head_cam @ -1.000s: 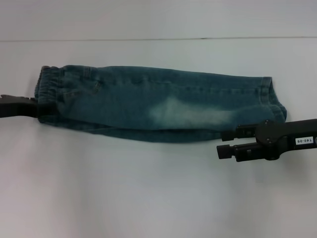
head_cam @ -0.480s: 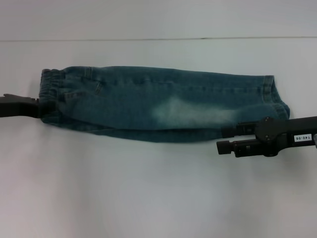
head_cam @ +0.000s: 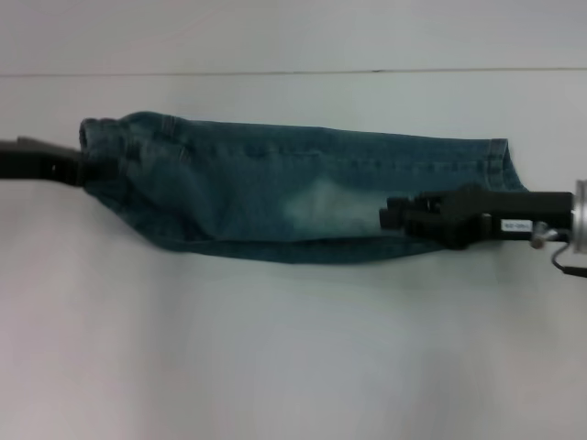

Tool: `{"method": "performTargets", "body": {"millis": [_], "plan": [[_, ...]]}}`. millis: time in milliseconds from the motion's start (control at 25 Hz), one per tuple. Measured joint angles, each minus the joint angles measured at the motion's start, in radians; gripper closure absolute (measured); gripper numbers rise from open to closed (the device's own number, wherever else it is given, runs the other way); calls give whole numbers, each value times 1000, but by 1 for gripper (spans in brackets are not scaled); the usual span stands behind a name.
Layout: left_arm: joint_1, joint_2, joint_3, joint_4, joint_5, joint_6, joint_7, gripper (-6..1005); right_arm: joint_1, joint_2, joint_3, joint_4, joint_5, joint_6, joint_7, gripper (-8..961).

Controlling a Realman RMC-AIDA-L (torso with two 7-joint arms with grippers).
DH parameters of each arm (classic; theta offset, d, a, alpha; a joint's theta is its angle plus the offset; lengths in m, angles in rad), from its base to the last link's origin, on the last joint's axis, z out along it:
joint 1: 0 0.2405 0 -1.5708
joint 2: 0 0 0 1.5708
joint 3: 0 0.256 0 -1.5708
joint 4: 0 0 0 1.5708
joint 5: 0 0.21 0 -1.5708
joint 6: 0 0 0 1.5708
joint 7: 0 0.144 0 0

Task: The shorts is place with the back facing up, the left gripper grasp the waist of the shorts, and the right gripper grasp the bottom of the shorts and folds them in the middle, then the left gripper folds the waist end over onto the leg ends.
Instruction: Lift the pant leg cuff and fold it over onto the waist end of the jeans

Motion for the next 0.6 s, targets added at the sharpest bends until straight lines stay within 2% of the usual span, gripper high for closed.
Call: {"method": "performTargets", "body": {"millis": [80, 200, 360, 520, 600], "plan": [[-22, 0, 0, 38, 0, 44, -31, 888, 7, 10, -6, 30, 37, 80, -28, 529], [-63, 0, 0, 97, -1, 127, -84, 898, 21, 11, -6, 133, 150, 203, -113, 637], [-140, -3, -1, 141, -2, 196, -139, 900, 28, 14, -2, 276, 358, 328, -332, 787], [-213, -12, 11, 153, -3, 213, -165, 902, 41, 18, 0, 440, 618, 391, -606, 953], [-245, -14, 29, 154, -5, 212, -177, 903, 58, 20, 0, 511, 721, 421, -722, 953]]}}
